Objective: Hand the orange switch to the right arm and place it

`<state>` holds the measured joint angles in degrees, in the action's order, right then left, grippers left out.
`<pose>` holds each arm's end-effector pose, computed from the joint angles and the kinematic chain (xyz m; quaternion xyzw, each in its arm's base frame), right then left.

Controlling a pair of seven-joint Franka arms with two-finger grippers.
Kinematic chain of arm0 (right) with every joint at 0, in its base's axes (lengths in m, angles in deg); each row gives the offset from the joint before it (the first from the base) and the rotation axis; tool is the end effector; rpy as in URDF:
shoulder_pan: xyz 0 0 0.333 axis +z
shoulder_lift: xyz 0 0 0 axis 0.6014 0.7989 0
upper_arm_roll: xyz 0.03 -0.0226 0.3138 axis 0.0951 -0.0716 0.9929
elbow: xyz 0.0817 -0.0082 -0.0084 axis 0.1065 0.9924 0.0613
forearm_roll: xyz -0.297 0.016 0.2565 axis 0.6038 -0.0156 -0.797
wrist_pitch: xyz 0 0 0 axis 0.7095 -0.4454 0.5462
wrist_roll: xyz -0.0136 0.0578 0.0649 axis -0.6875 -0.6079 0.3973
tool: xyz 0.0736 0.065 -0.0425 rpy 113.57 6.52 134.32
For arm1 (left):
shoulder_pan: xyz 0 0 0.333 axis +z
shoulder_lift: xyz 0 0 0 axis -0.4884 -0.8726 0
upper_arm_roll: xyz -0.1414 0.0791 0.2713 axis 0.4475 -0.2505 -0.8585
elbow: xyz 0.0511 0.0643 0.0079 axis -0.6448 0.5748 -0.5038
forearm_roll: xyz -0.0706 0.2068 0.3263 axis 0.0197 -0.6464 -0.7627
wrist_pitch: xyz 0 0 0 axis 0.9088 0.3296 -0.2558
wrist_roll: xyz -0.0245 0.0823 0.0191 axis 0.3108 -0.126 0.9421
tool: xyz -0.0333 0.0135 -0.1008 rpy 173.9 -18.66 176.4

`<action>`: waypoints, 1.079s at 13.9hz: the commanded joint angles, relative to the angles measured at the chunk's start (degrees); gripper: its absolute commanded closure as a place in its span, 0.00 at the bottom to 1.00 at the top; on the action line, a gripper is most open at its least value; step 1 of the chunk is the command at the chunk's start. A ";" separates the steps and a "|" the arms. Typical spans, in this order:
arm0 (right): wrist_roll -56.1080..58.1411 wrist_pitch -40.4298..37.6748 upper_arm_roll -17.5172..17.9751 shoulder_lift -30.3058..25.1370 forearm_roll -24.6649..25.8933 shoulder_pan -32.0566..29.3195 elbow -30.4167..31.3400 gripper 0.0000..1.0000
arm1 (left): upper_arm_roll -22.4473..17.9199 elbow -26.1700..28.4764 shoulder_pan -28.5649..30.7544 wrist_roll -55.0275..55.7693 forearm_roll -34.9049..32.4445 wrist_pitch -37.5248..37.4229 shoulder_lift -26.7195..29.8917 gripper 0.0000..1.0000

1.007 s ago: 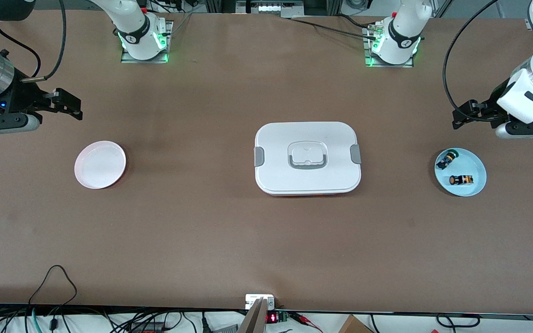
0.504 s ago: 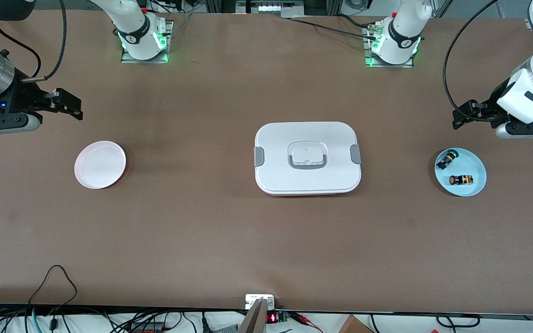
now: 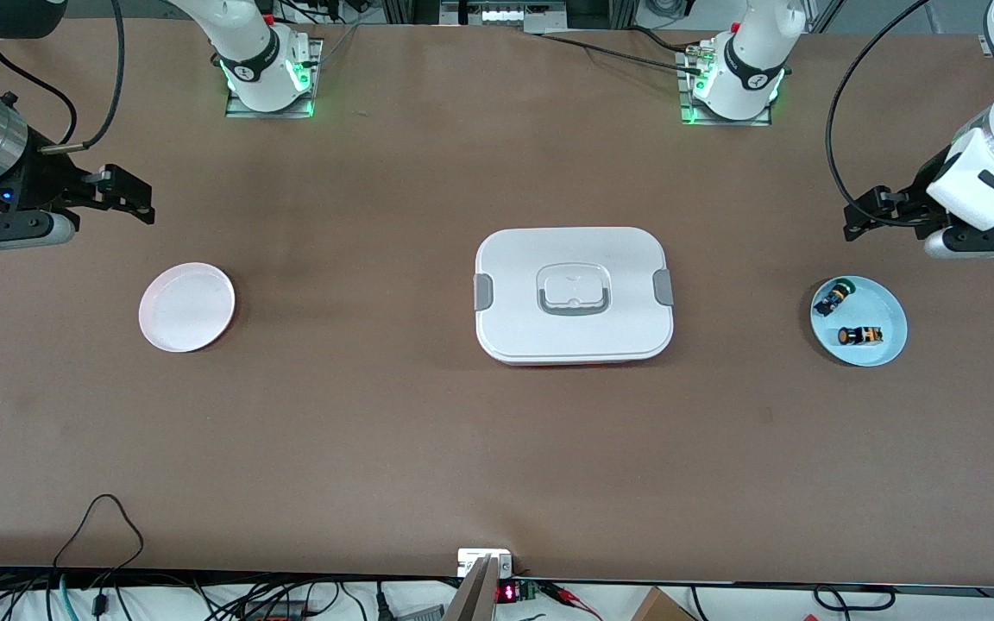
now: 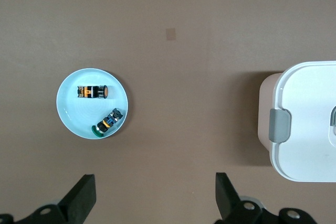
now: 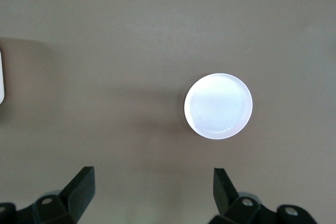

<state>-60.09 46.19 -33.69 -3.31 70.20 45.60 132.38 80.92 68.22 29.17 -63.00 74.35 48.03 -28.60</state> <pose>0.5684 0.0608 0.5939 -0.9981 -0.0562 0.0269 0.0003 0.5477 -0.0167 0.5552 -0.9997 -0.0209 0.0123 0.0022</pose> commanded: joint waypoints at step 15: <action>-0.22 -0.12 0.11 0.26 -0.17 0.16 -0.90 0.00 | -0.71 -9.50 5.15 -2.90 -1.20 -4.79 -13.32 0.00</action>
<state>-60.09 46.22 -33.66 -3.31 70.20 45.60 132.36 80.05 61.61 32.75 -63.17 74.32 44.40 -38.84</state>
